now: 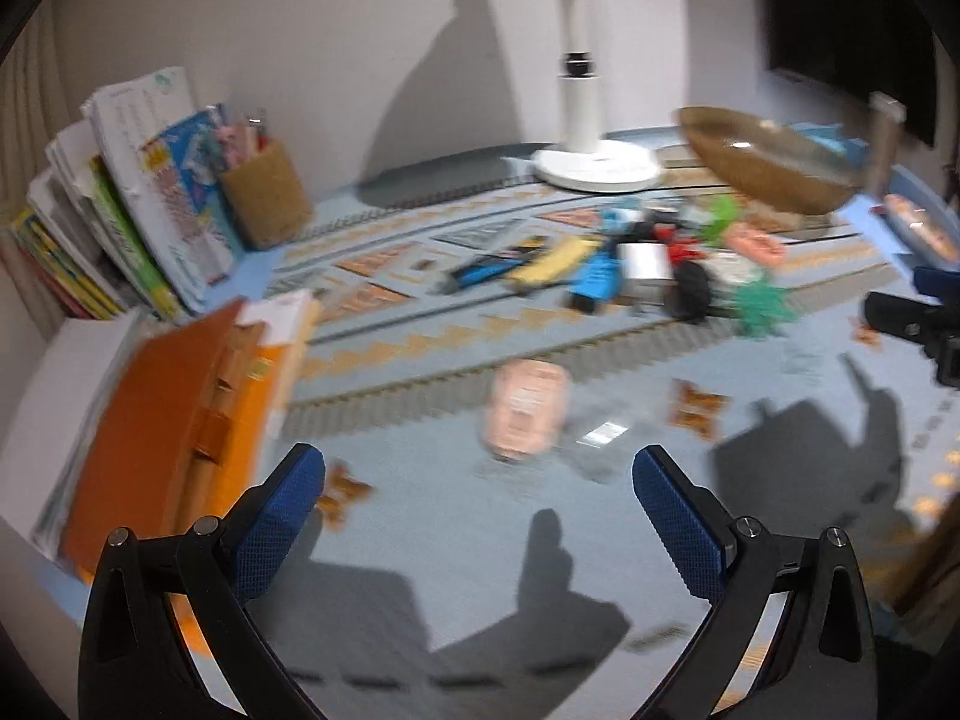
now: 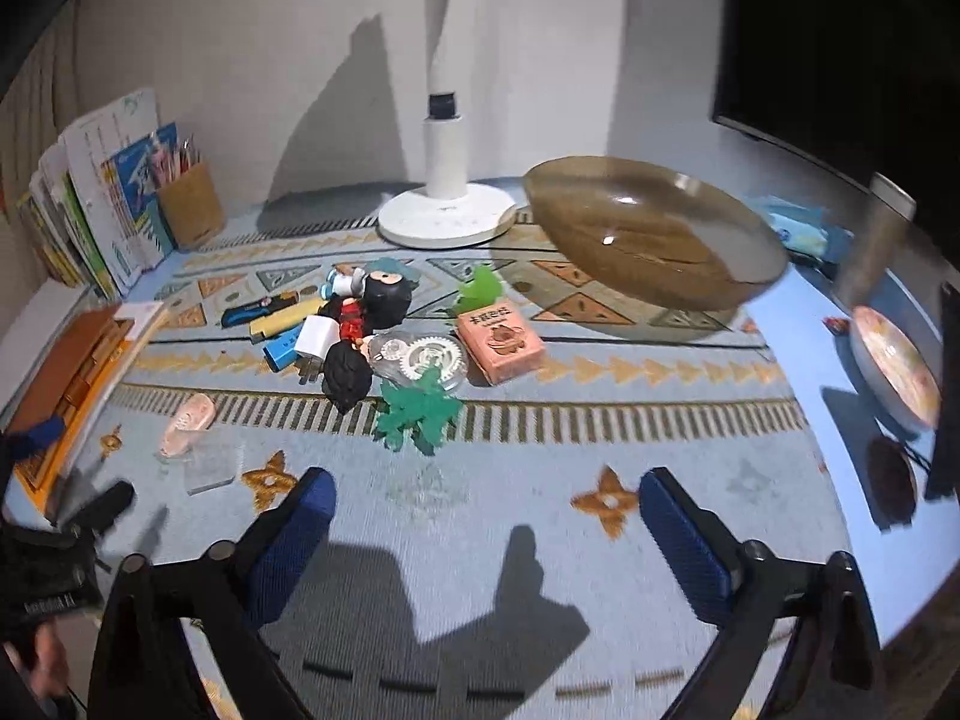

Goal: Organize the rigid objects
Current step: 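Grasp the pink eraser with left tool while right tool grasps the pink capybara box, then carry eraser and box into the amber bowl and open both tools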

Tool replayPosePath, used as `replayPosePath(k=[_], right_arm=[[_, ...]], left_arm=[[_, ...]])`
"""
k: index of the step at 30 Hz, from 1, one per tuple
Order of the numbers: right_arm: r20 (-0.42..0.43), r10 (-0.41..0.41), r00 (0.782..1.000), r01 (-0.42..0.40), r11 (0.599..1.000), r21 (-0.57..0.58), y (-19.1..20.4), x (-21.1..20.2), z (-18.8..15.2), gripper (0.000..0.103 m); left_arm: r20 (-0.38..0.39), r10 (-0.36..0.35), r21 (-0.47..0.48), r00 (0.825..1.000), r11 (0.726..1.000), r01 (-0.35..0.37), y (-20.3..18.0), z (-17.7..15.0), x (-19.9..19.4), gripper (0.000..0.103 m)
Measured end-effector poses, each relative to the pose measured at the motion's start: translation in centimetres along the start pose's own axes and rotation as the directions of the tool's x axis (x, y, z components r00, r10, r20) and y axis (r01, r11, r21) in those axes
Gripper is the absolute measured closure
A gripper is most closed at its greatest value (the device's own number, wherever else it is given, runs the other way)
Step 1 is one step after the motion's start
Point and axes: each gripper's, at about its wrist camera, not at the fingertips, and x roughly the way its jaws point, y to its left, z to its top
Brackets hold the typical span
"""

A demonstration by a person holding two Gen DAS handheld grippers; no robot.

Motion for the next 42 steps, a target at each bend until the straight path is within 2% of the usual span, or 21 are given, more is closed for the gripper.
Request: replayPosePath(k=[2, 6, 8, 10, 12, 13, 16, 19, 22, 23, 24, 25, 26, 27, 28, 29, 31, 33, 38, 42], right_arm=[[-0.01, 0.007, 1.0, -0.007, 1.0, 0.002, -0.3, 1.5, 0.8, 0.015], [-0.044, -0.009, 0.999, 0.013, 0.997, 0.082, -3.5, 4.6, 2.9, 0.029], [-0.068, 0.007, 0.998, -0.001, 0.996, 0.088, -4.9, 6.5, 4.0, 0.029], [-0.133, 0.06, 0.989, -0.052, 0.997, 0.062, -5.2, 8.8, 4.7, 0.029], [-0.192, 0.147, 0.97, -0.141, 0.989, 0.043, -5.0, 10.6, 5.1, 0.029], [-0.201, 0.149, 0.968, -0.148, 0.989, 0.022, -4.7, 11.0, 5.2, 0.029], [-0.195, 0.054, 0.979, -0.073, 0.993, -0.089, -3.6, 12.3, 5.5, 0.029], [-0.191, 0.009, 0.982, -0.037, 0.989, -0.144, -3.1, 13.3, 5.9, 0.029], [-0.175, 0.012, 0.985, -0.04, 0.987, -0.156, -3.1, 14.1, 6.6, 0.029], [-0.172, 0.02, 0.985, -0.046, 0.988, -0.15, -3.2, 14.3, 6.8, 0.029], [-0.17, 0.032, 0.985, -0.057, 0.989, -0.139, -3.3, 14.6, 6.9, 0.032], [-0.17, 0.056, 0.984, -0.078, 0.989, -0.122, -3.5, 14.9, 7.1, 0.036], [-0.17, 0.08, 0.982, -0.1, 0.989, -0.109, -3.6, 15.1, 7.4, 0.039], [-0.168, 0.096, 0.981, -0.114, 0.988, -0.102, -3.6, 15.3, 7.5, 0.042], [-0.162, 0.102, 0.981, -0.121, 0.987, -0.108, -3.6, 15.2, 7.5, 0.053], [-0.162, 0.123, 0.979, -0.141, 0.984, -0.109, -3.4, 14.9, 7.4, 0.06], [-0.155, 0.174, 0.972, -0.188, 0.979, -0.081, -3.6, 14.2, 7.3, 0.061], [-0.17, 0.179, 0.969, -0.191, 0.98, -0.057, -3.8, 13.9, 6.9, 0.061], [-0.17, 0.145, 0.975, -0.159, 0.984, -0.075, -4.5, 10.7, 3.5, 0.061], [-0.166, 0.064, 0.984, -0.08, 0.992, -0.094, -6.1, 8.2, 0.2, 0.061]], left_arm=[[-0.019, -0.018, -0.025, 1.0, 1.0, 0.017, 1.6, 0.6, 1.2, 0.001], [-0.05, -0.066, -0.031, 0.997, 0.997, 0.065, 2.9, 1.5, 3.8, 0.002], [-0.081, -0.111, -0.027, 0.991, 0.994, 0.109, 2.9, 1.8, 5.3, 0.008], [-0.099, -0.165, -0.029, 0.981, 0.986, 0.163, 2.7, 2.0, 6.5, 0.009], [-0.116, -0.17, -0.028, 0.979, 0.985, 0.168, 2.3, 2.0, 7.4, 0.01], [-0.124, -0.183, -0.027, 0.975, 0.983, 0.181, 2.2, 2.0, 7.8, 0.012], [-0.139, -0.239, -0.03, 0.961, 0.971, 0.238, 2.0, 2.2, 8.2, 0.014], [-0.17, -0.275, -0.011, 0.946, 0.961, 0.277, 1.2, 2.2, 8.5, 0.014], [-0.175, -0.257, 0.036, 0.95, 0.963, 0.267, 0.2, 2.2, 8.5, 0.015], [-0.175, -0.269, 0.033, 0.947, 0.96, 0.279, 0.1, 2.3, 8.5, 0.022], [-0.169, -0.268, 0.031, 0.948, 0.96, 0.277, 0.1, 2.4, 8.5, 0.036], [-0.162, -0.271, 0.03, 0.949, 0.96, 0.279, 0.1, 2.5, 8.3, 0.043], [-0.156, -0.274, 0.026, 0.949, 0.959, 0.282, 0.1, 2.6, 8.2, 0.055], [-0.148, -0.279, 0.024, 0.949, 0.958, 0.285, 0.1, 2.6, 8.1, 0.067], [-0.137, -0.279, 0.019, 0.951, 0.959, 0.284, 0.1, 2.5, 8.1, 0.069], [-0.129, -0.281, 0.005, 0.951, 0.959, 0.284, 0.2, 2.5, 8.1, 0.07], [-0.124, -0.284, -0.026, 0.951, 0.959, 0.283, 0.4, 2.4, 8.2, 0.07], [-0.121, -0.291, -0.057, 0.949, 0.956, 0.286, 0.6, 2.4, 7.8, 0.07], [-0.103, -0.289, -0.078, 0.952, 0.956, 0.282, 0.4, 1.6, 6.4, 0.07], [-0.104, -0.276, -0.088, 0.955, 0.959, 0.268, 0.0, 0.8, 5.7, 0.07]])
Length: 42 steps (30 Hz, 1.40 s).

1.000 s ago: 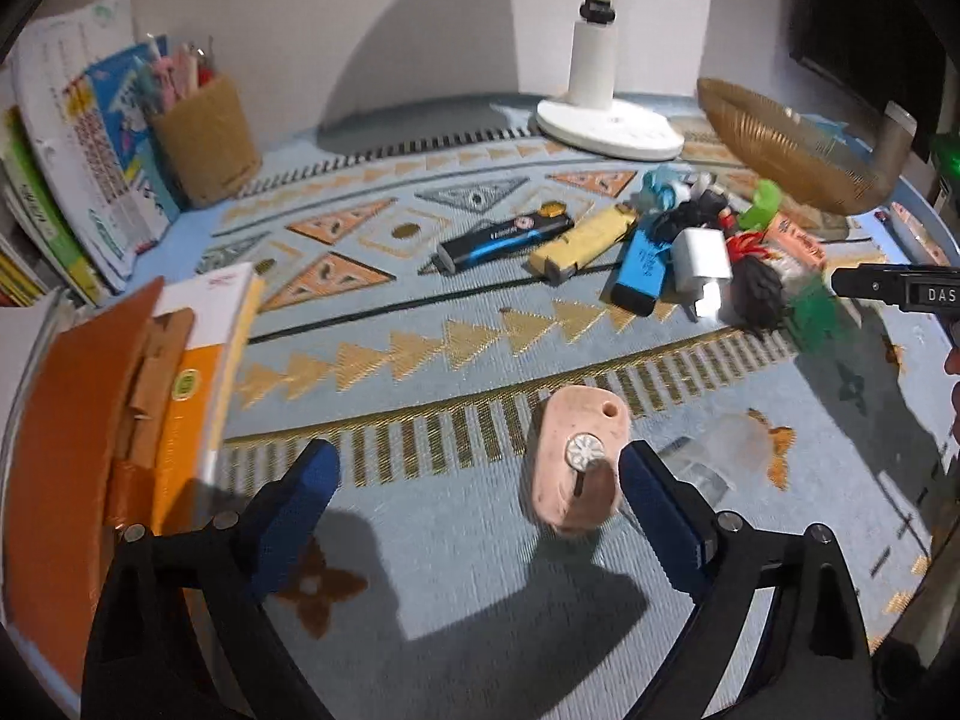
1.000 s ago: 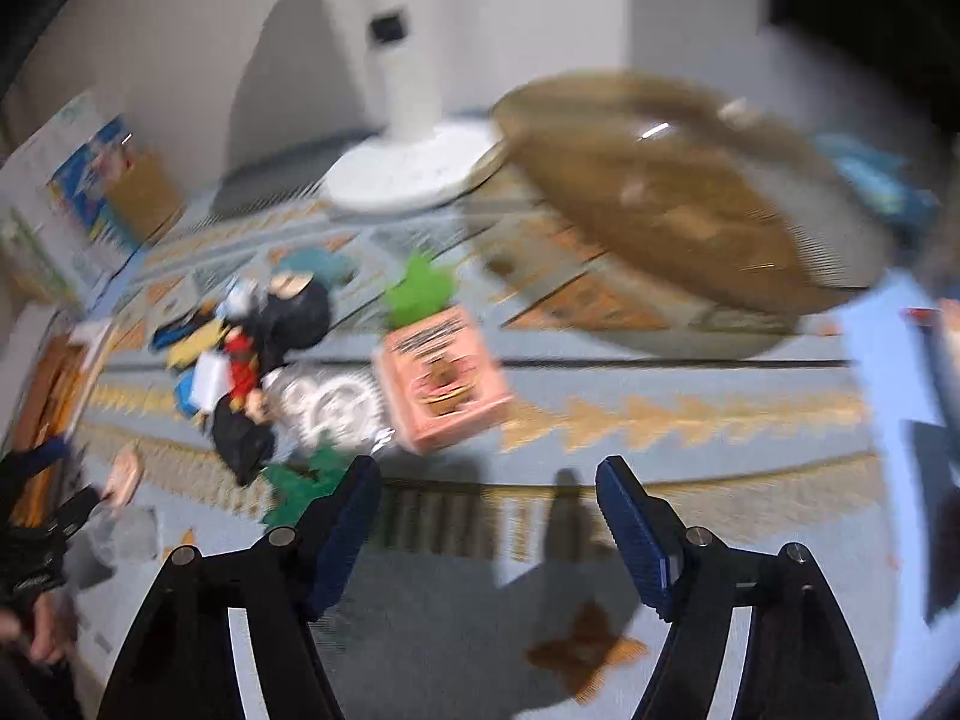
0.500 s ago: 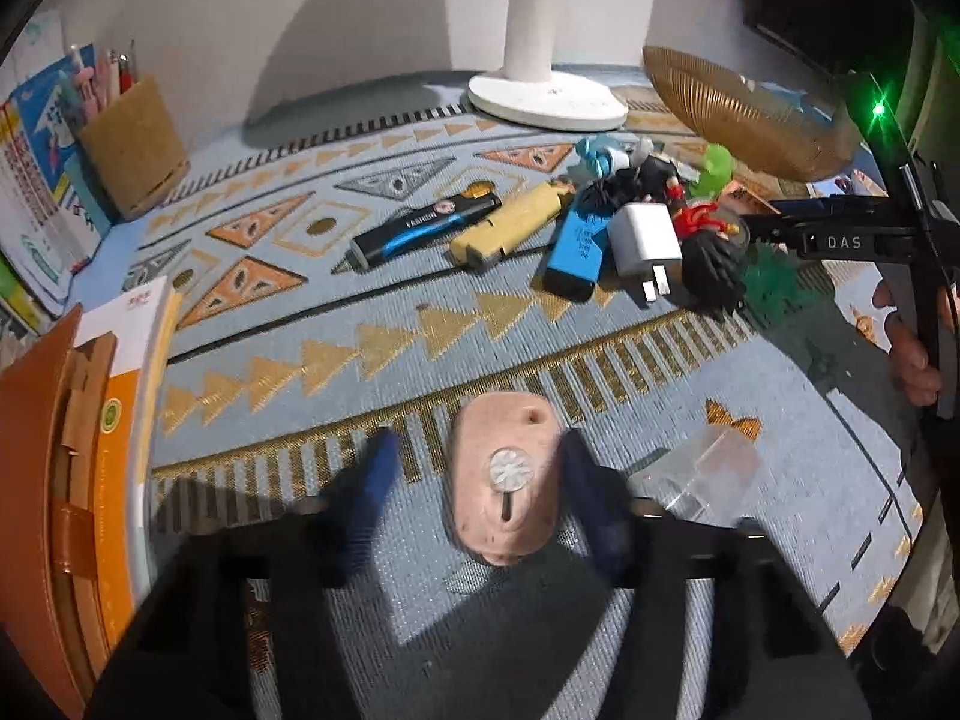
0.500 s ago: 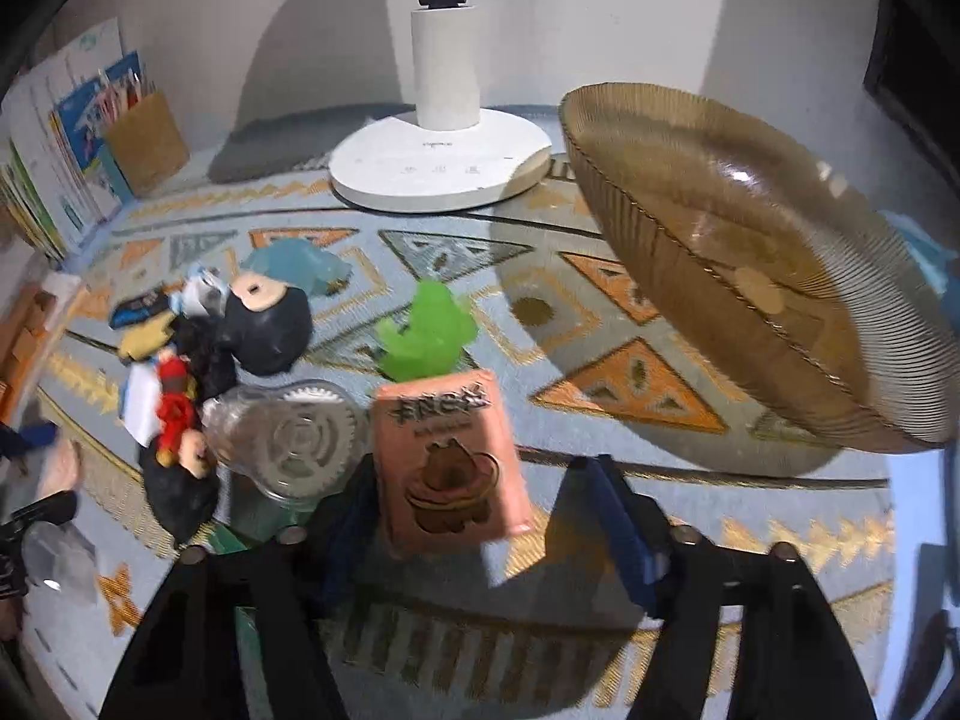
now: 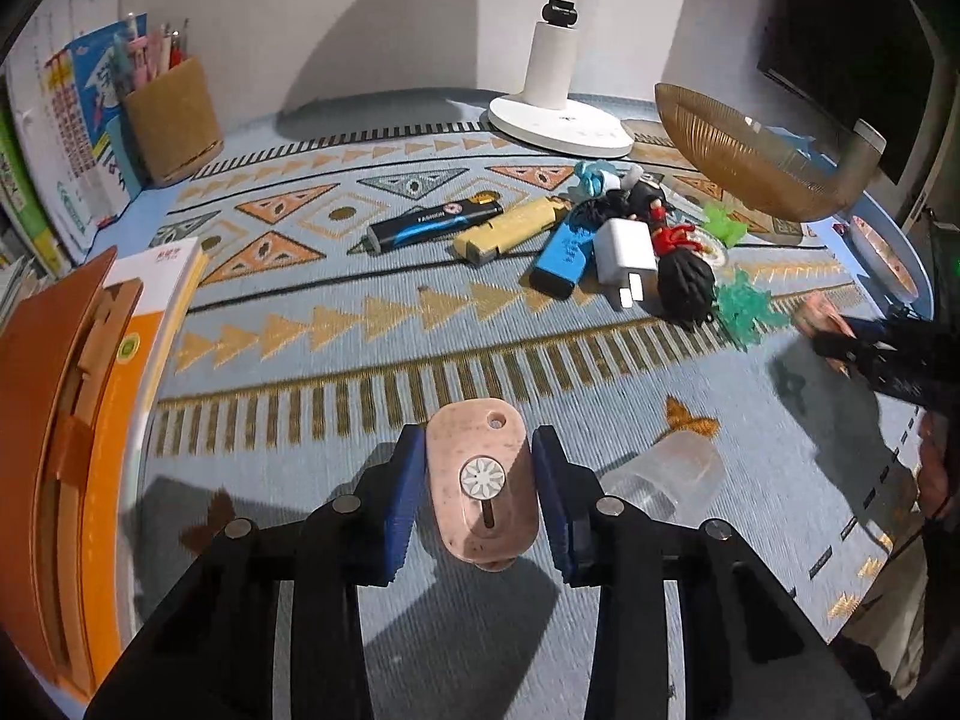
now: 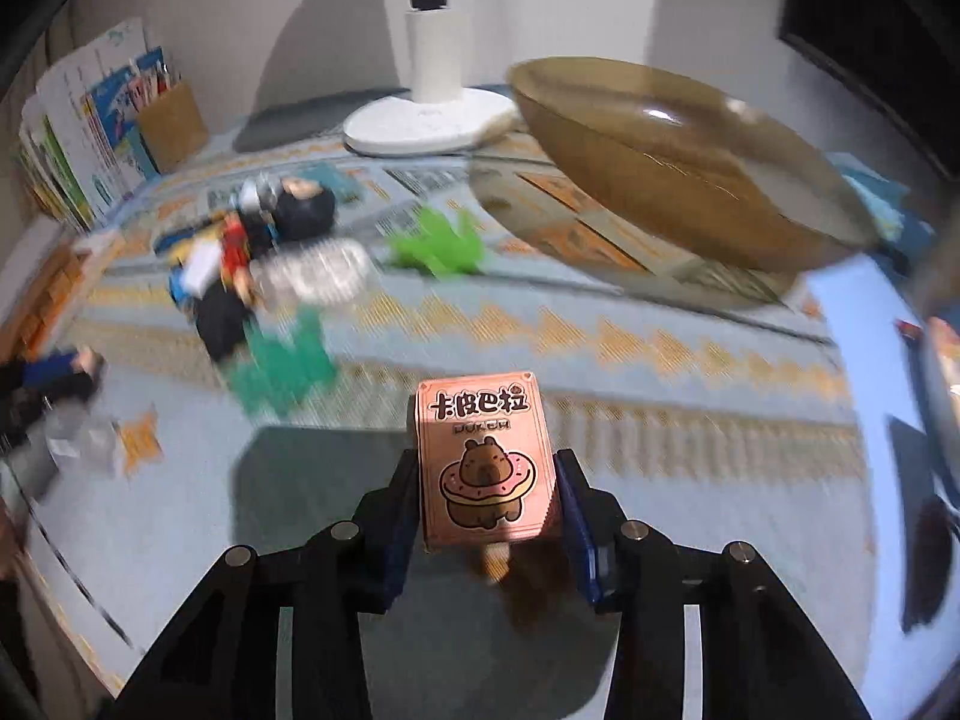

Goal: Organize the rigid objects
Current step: 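Carry eraser and box into the amber bowl and open both tools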

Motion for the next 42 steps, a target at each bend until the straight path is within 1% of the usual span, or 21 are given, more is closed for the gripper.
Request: replayPosePath(k=[3, 5, 8, 10, 11, 12, 14, 16, 18, 20, 22, 24, 26, 28, 31, 33, 36, 39, 40, 41, 42], right_arm=[[-0.006, 0.007, 1.0, -0.007, 1.0, 0.019, -0.7, -1.0, -1.5, 0.061], [-0.015, 0.02, 1.0, -0.02, 0.999, 0.039, -0.9, -1.3, -1.9, 0.061], [-0.012, 0.122, 0.993, -0.119, 0.983, 0.139, -2.1, -1.9, -2.4, 0.061], [0.009, 0.215, 0.977, -0.212, 0.955, 0.207, -3.1, -2.2, -2.3, 0.062], [0.026, 0.25, 0.968, -0.25, 0.94, 0.233, -3.5, -2.4, -2.3, 0.062], [0.044, 0.266, 0.963, -0.268, 0.93, 0.251, -4.0, -2.7, -2.2, 0.062], [0.058, 0.245, 0.968, -0.251, 0.932, 0.262, -4.4, -3.2, -2.0, 0.062], [0.076, 0.248, 0.966, -0.259, 0.927, 0.271, -4.7, -3.8, -2.0, 0.062], [0.096, 0.25, 0.963, -0.267, 0.925, 0.27, -5.0, -4.8, -1.9, 0.062], [0.134, 0.232, 0.963, -0.26, 0.929, 0.263, -5.6, -6.3, -1.3, 0.062], [0.186, 0.199, 0.962, -0.244, 0.933, 0.265, -6.7, -8.1, 0.0, 0.062], [0.228, 0.141, 0.963, -0.204, 0.938, 0.281, -8.3, -9.6, 1.5, 0.062], [0.239, 0.03, 0.971, -0.108, 0.942, 0.317, -10.2, -10.6, 3.4, 0.062], [0.234, -0.064, 0.97, -0.02, 0.94, 0.342, -11.6, -10.7, 5.0, 0.062], [0.209, -0.148, 0.967, 0.068, 0.934, 0.35, -13.2, -9.7, 7.1, 0.062], [0.182, -0.159, 0.97, 0.089, 0.936, 0.342, -13.9, -8.6, 8.1, 0.062], [0.142, -0.153, 0.978, 0.102, 0.945, 0.31, -13.9, -6.8, 9.2, 0.062], [0.093, -0.166, 0.982, 0.135, 0.952, 0.275, -14.1, -5.1, 9.8, 0.062], [0.076, -0.173, 0.982, 0.147, 0.951, 0.271, -14.2, -4.4, 10.1, 0.061], [0.068, -0.174, 0.982, 0.149, 0.95, 0.274, -14.5, -4.1, 10.4, 0.059], [0.064, -0.173, 0.983, 0.149, 0.948, 0.282, -14.8, -3.8, 10.6, 0.045]], left_arm=[[-0.001, -0.001, -0.028, 1.0, 1.0, 0.001, -0.2, -0.5, -0.3, 0.07], [0.016, 0.0, -0.036, 1.0, 0.999, 0.0, -0.4, -0.7, -1.1, 0.07], [0.068, -0.002, -0.035, 0.998, 0.999, 0.004, -0.9, -0.6, -3.2, 0.07], [0.101, 0.005, -0.022, 0.995, 1.0, -0.003, -1.4, -0.1, -4.5, 0.07], [0.117, 0.017, -0.012, 0.993, 1.0, -0.015, -1.7, 0.4, -5.1, 0.07], [0.128, 0.023, -0.006, 0.992, 1.0, -0.022, -2.0, 0.8, -5.5, 0.07], [0.142, 0.011, -0.015, 0.99, 1.0, -0.009, -2.1, 1.3, -6.0, 0.07], [0.152, 0.0, -0.028, 0.988, 1.0, 0.005, -2.2, 1.9, -6.5, 0.07], [0.187, -0.008, -0.007, 0.982, 1.0, 0.01, -3.3, 2.8, -7.6, 0.07], [0.23, -0.045, 0.04, 0.972, 0.999, 0.037, -5.0, 4.4, -8.9, 0.07], [0.264, -0.108, 0.088, 0.958, 0.992, 0.088, -7.1, 6.7, -9.9, 0.07], [0.258, -0.189, 0.131, 0.948, 0.979, 0.159, -9.7, 10.1, -9.8, 0.07], [0.232, -0.254, 0.158, 0.939, 0.962, 0.221, -12.1, 13.6, -8.8, 0.07], [0.183, -0.287, 0.177, 0.94, 0.95, 0.256, -15.0, 17.0, -6.4, 0.07], [0.119, -0.29, 0.192, 0.95, 0.945, 0.264, -18.9, 20.6, -2.3, 0.07], [0.067, -0.295, 0.182, 0.953, 0.943, 0.279, -20.2, 22.0, 0.5, 0.07], [0.019, -0.283, 0.204, 0.959, 0.94, 0.274, -22.3, 22.9, 4.6, 0.07], [-0.039, -0.269, 0.216, 0.962, 0.938, 0.271, -23.2, 23.0, 7.5, 0.069], [-0.054, -0.251, 0.217, 0.967, 0.942, 0.256, -23.7, 23.3, 8.4, 0.065], [-0.062, -0.245, 0.221, 0.968, 0.942, 0.253, -23.8, 23.4, 8.8, 0.05], [-0.062, -0.251, 0.222, 0.966, 0.94, 0.258, -24.0, 23.6, 9.0, 0.039]])
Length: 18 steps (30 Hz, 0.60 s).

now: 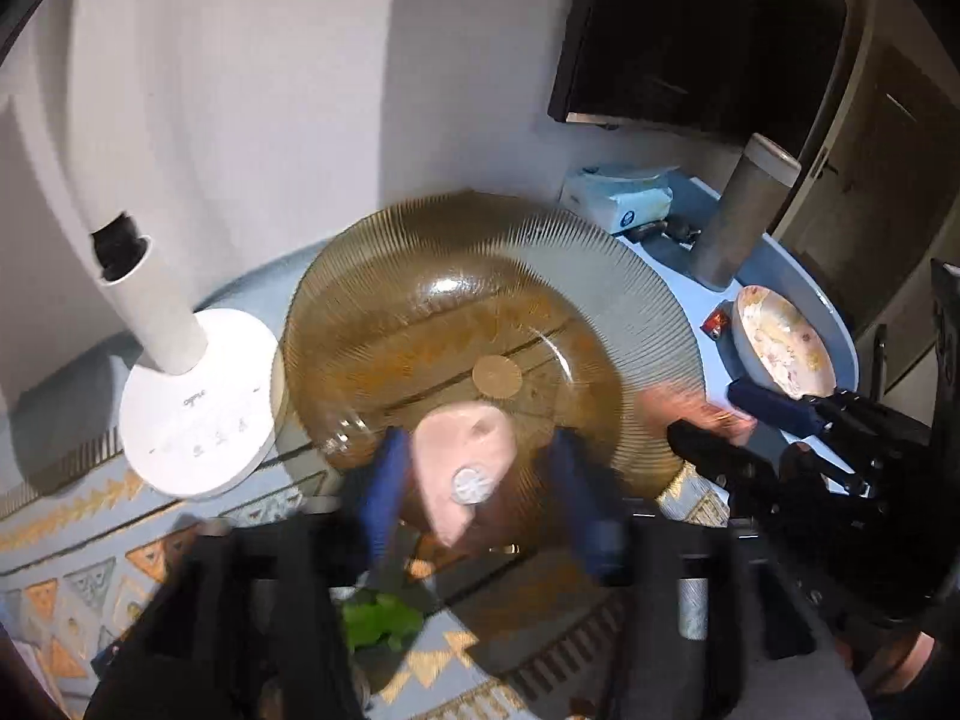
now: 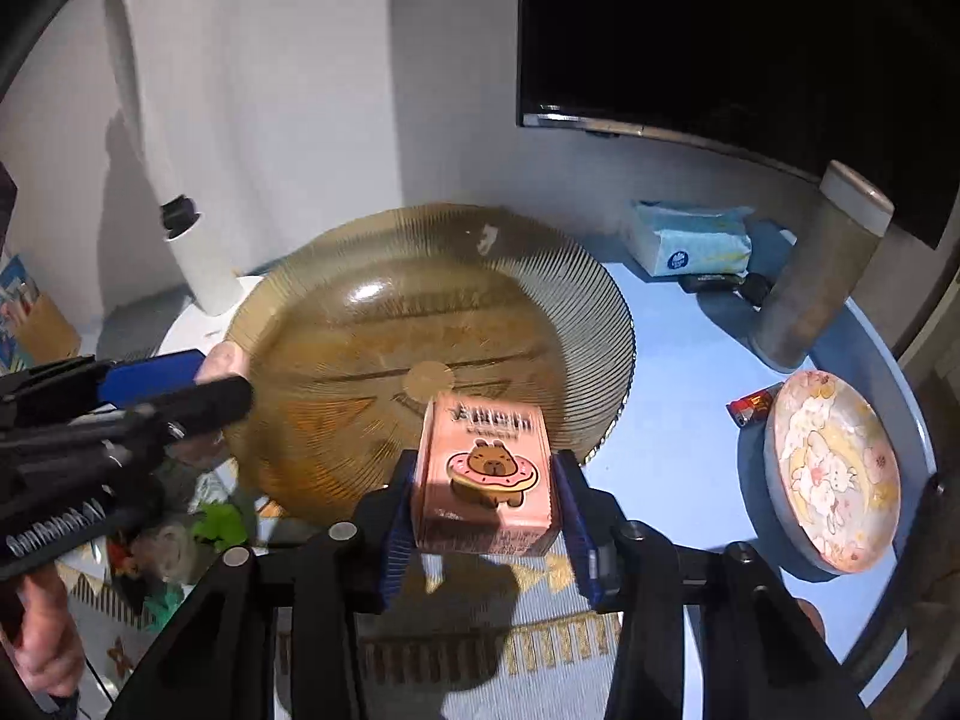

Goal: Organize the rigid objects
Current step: 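Carry eraser and box into the amber bowl and open both tools, then grasp the clear plastic cup with left tool while right tool grasps green leaf toy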

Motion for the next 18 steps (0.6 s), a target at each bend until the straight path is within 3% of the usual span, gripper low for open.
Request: replayPosePath(k=[1, 5, 10, 12, 18], right_arm=[[0.001, 0.002, 1.0, -0.002, 1.0, 0.016, -0.3, 0.2, 0.2, 0.034], [0.046, -0.006, 0.999, 0.004, 0.999, 0.041, -0.8, -1.2, 0.3, 0.034], [0.078, 0.044, 0.996, -0.048, 0.998, 0.046, -0.5, -4.4, -0.7, 0.034], [0.089, 0.063, 0.994, -0.067, 0.997, 0.041, 0.2, -5.8, -1.2, 0.034], [0.142, 0.132, 0.981, -0.134, 0.991, 0.0, 3.4, -10.8, -2.5, 0.034]], left_arm=[[0.012, 0.001, -0.004, 1.0, 1.0, 0.0, 0.0, 0.1, -0.1, 0.038], [0.052, -0.015, -0.029, 0.999, 0.999, 0.017, 0.7, -0.1, -3.0, 0.038], [0.15, 0.009, -0.054, 0.989, 0.999, -0.001, 1.1, -1.4, -9.7, 0.035], [0.198, 0.017, -0.063, 0.98, 0.998, -0.004, 1.5, -2.1, -12.9, 0.03], [0.322, 0.062, -0.071, 0.945, 0.997, -0.041, 1.9, -4.9, -22.6, 0.03]])
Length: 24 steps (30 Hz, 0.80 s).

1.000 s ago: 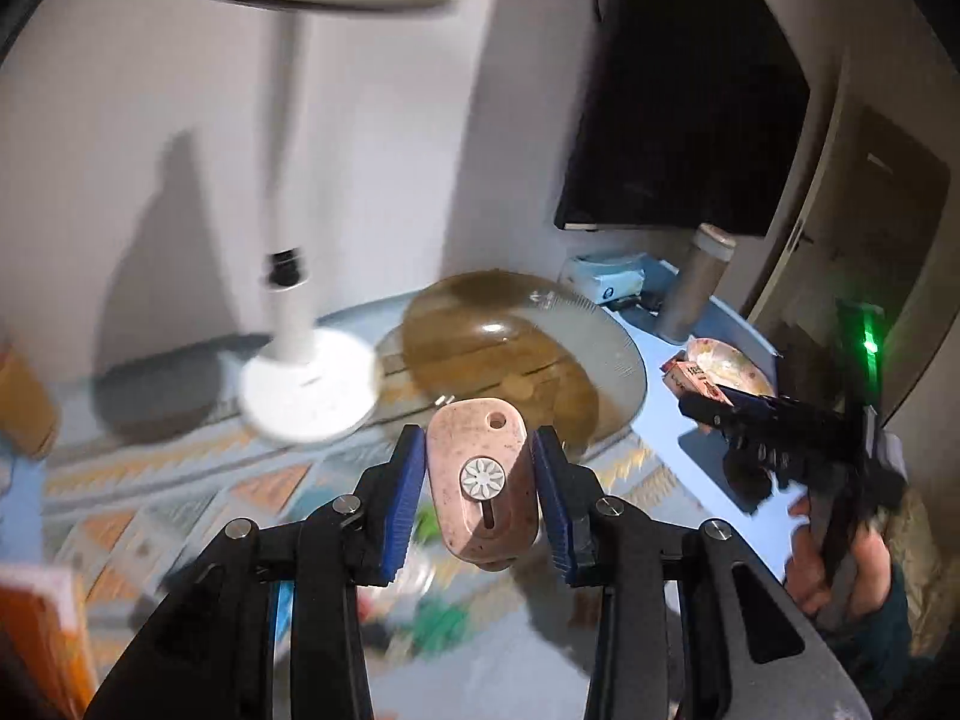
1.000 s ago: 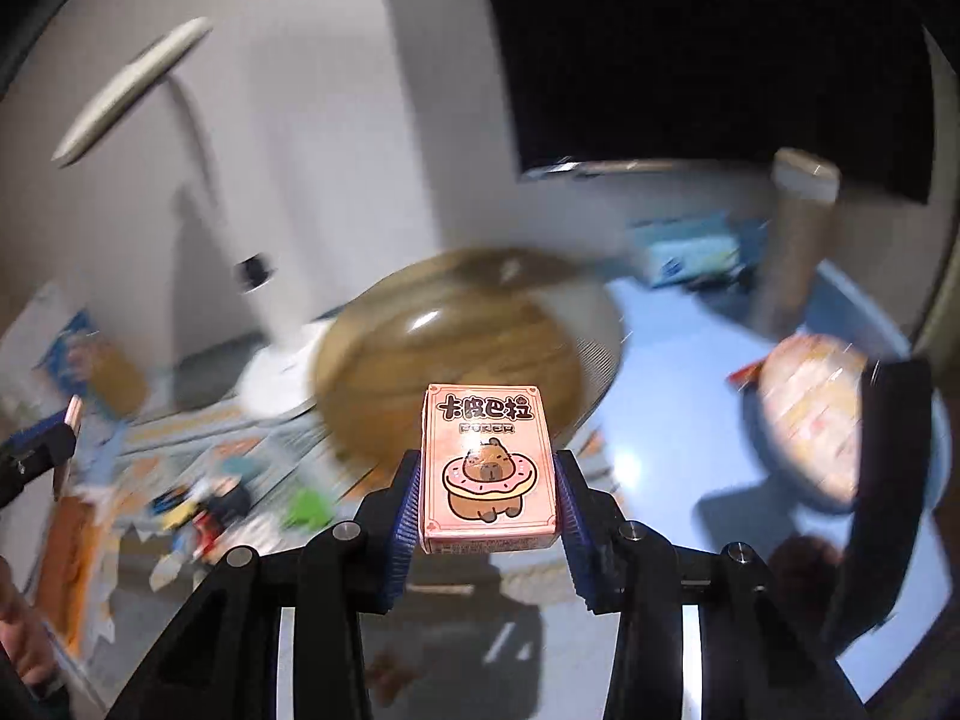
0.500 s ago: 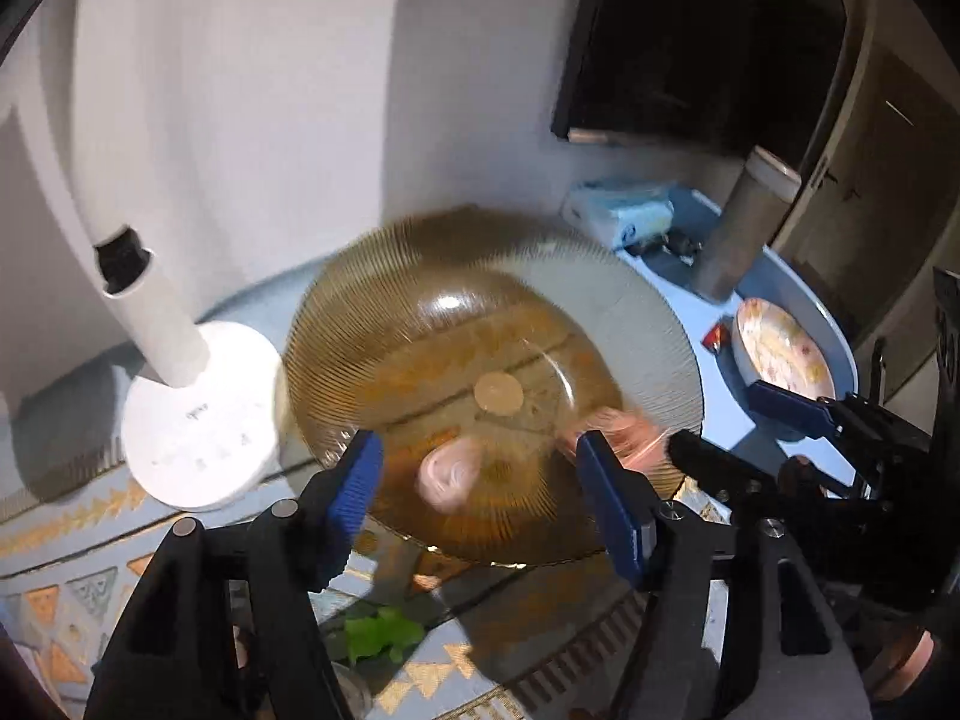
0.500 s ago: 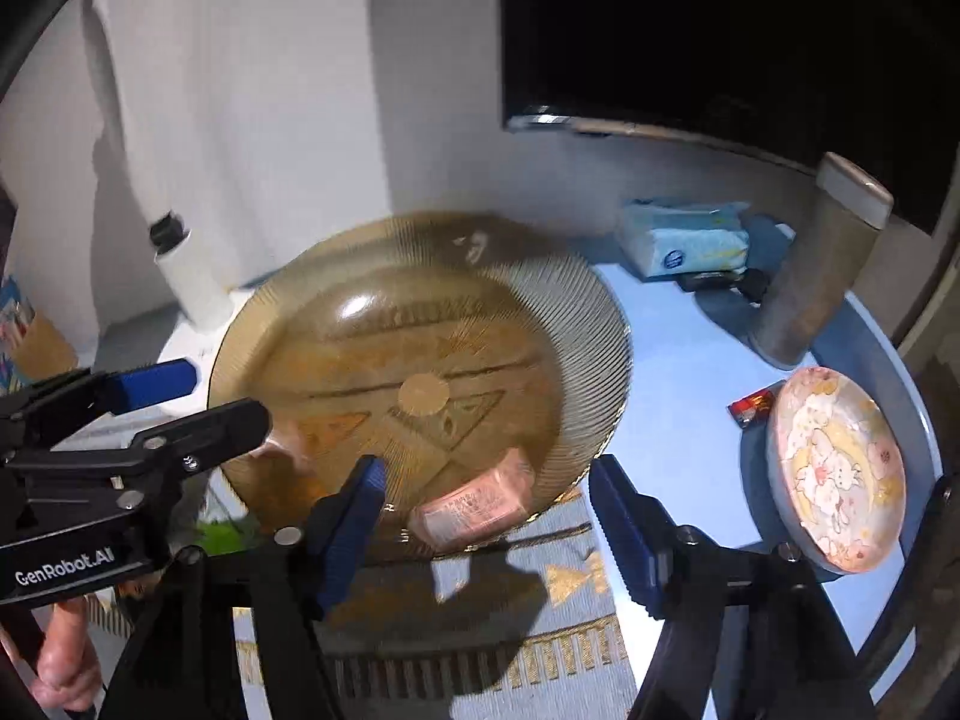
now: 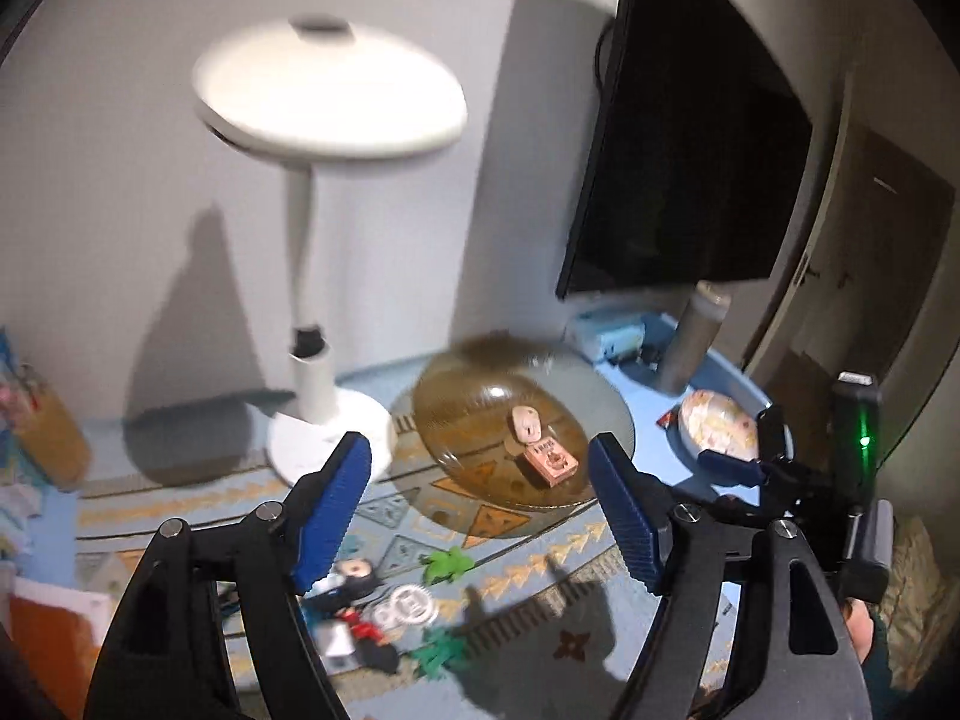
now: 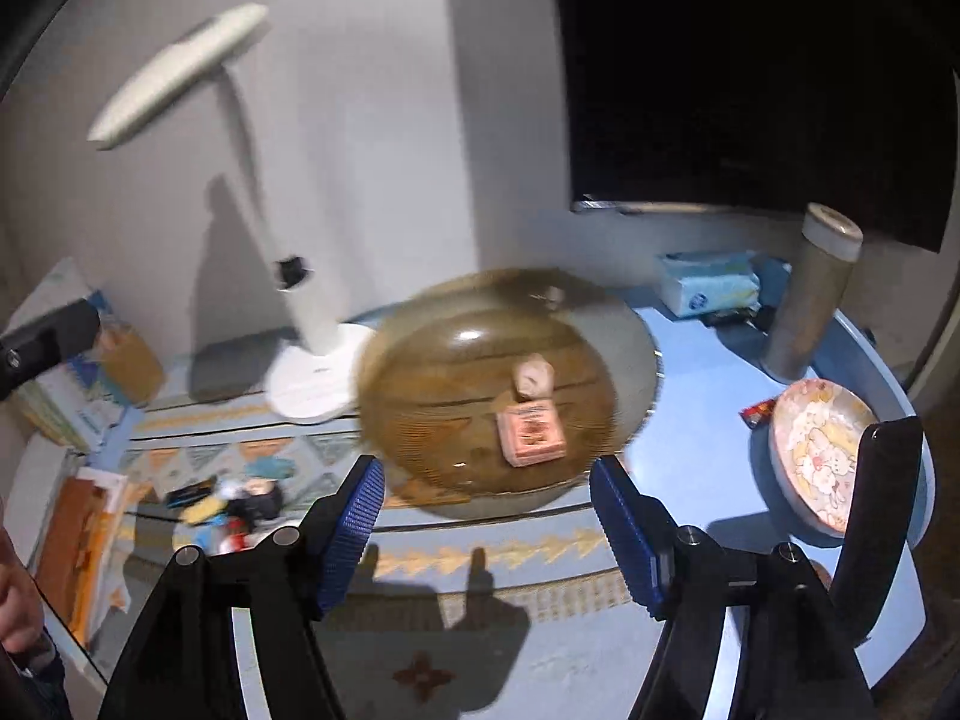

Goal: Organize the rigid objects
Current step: 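Grasp the clear plastic cup with left tool while right tool grasps green leaf toy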

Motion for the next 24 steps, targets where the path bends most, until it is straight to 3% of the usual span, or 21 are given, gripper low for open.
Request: replayPosePath(k=[6, 10, 14, 17, 22, 24], right_arm=[[0.091, 0.099, 0.991, -0.09, 0.991, -0.101, 5.8, -5.7, -0.3, 0.032], [0.103, 0.174, 0.979, -0.156, 0.973, -0.169, 9.1, -6.8, -2.1, 0.023], [0.039, 0.211, 0.977, -0.199, 0.957, -0.209, 11.1, -3.7, -5.1, 0.023], [-0.067, 0.253, 0.965, -0.261, 0.949, -0.177, 11.2, 0.5, -7.2, 0.023], [-0.248, 0.237, 0.939, -0.275, 0.953, -0.131, 11.0, 8.1, -10.7, 0.023], [-0.289, 0.232, 0.929, -0.277, 0.952, -0.127, 11.0, 9.9, -11.7, 0.023]], left_arm=[[0.087, 0.04, -0.039, 0.995, 0.999, -0.037, 2.2, -1.7, -8.7, 0.022], [0.058, 0.124, 0.017, 0.991, 0.992, -0.125, 4.2, -7.5, -11.3, 0.022], [-0.091, 0.131, -0.008, 0.987, 0.991, -0.132, 6.8, -15.3, -8.7, 0.022], [-0.242, 0.089, -0.04, 0.966, 0.994, -0.101, 8.0, -21.7, -4.5, 0.022], [-0.356, -0.001, -0.095, 0.935, 0.995, -0.035, 8.7, -26.6, -0.1, 0.023], [-0.347, 0.003, -0.077, 0.938, 0.997, -0.032, 8.5, -26.7, 0.6, 0.024]])
